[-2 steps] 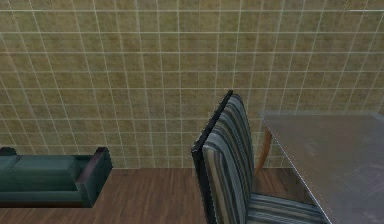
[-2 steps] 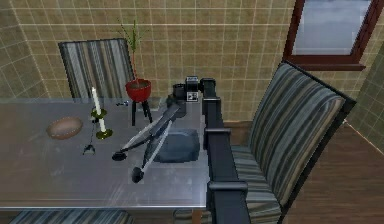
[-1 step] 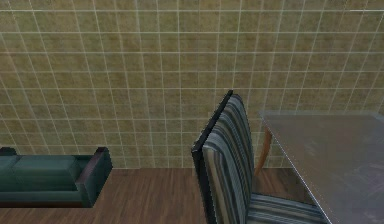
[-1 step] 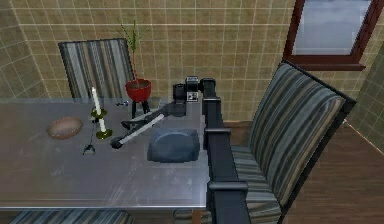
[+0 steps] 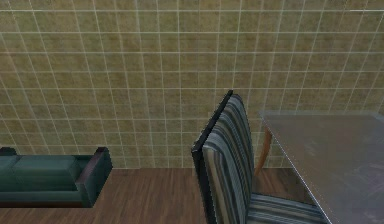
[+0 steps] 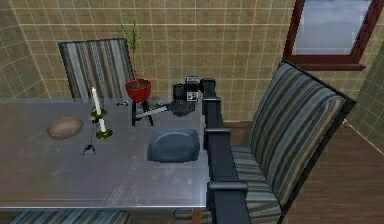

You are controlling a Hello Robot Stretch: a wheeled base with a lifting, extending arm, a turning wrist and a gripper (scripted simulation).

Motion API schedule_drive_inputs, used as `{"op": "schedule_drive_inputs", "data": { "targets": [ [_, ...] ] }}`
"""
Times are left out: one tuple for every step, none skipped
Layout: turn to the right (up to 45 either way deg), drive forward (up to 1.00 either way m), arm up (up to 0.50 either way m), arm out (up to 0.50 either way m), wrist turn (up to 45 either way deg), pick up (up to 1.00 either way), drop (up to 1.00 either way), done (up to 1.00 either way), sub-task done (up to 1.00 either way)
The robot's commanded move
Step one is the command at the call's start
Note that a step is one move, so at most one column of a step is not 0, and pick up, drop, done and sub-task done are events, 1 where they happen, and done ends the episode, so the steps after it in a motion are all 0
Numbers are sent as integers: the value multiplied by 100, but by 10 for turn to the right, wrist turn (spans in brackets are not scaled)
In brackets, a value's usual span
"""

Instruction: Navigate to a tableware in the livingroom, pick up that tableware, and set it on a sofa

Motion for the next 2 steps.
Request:
{"op": "schedule_drive_inputs", "data": {
  "targets": [
    [0,0,0,0,360,0,0,0,0],
    [0,0,-30,0,0,0,0,0,0]
  ]
}}
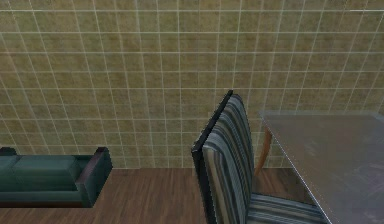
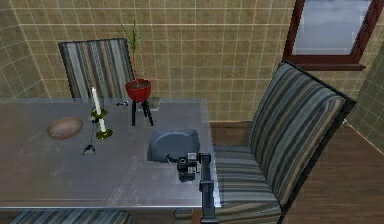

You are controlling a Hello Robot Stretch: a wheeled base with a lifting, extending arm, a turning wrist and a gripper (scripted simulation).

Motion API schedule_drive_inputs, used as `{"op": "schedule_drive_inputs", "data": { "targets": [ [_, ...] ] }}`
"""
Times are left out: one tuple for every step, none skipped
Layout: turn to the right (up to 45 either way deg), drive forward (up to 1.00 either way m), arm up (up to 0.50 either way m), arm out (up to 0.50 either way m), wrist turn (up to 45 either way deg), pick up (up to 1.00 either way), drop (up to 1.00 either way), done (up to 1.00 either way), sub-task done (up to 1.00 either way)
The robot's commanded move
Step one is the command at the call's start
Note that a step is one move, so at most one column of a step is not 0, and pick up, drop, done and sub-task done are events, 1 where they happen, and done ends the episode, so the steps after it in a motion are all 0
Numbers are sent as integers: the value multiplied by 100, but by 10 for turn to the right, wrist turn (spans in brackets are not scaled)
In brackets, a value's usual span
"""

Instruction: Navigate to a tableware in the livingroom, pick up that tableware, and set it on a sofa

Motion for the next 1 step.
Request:
{"op": "schedule_drive_inputs", "data": {
  "targets": [
    [0,0,0,0,0,100,0,0,0]
  ]
}}
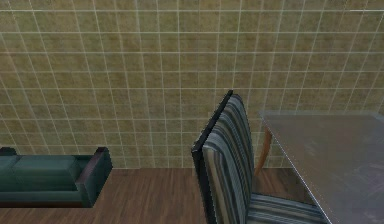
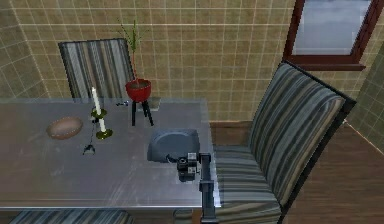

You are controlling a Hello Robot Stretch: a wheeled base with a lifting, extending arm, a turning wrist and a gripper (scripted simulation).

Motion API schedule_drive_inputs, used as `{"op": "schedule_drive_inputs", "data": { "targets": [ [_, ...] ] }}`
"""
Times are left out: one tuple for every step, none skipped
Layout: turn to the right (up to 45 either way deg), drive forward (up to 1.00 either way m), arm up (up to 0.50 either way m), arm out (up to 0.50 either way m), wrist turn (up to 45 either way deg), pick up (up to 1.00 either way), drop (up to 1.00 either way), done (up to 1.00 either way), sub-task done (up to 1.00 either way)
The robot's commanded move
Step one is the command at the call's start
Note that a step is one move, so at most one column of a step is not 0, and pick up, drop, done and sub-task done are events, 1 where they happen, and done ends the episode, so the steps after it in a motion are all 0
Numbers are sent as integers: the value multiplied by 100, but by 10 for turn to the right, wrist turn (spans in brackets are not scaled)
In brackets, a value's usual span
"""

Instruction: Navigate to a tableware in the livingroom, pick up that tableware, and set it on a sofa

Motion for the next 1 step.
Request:
{"op": "schedule_drive_inputs", "data": {
  "targets": [
    [0,0,10,0,0,0,0,0,0]
  ]
}}
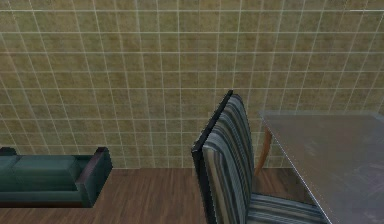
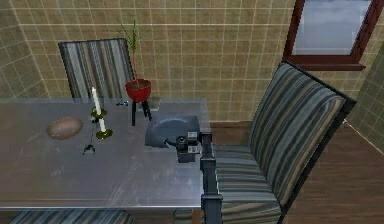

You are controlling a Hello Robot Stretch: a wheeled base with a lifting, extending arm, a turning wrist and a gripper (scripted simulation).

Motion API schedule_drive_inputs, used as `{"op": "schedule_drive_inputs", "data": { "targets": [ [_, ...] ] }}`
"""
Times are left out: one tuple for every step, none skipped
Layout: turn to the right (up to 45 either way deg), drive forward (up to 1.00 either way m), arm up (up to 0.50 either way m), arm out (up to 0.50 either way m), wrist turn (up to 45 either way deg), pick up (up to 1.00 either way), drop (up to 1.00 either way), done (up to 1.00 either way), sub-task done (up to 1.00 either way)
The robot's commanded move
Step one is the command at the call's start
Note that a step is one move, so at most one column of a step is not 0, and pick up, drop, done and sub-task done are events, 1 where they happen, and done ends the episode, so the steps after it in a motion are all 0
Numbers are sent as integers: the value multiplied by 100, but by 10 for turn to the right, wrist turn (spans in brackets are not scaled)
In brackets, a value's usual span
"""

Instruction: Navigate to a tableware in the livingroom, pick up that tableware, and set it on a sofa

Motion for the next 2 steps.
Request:
{"op": "schedule_drive_inputs", "data": {
  "targets": [
    [0,0,30,0,0,0,0,0,0],
    [0,0,0,0,-450,0,0,0,0]
  ]
}}
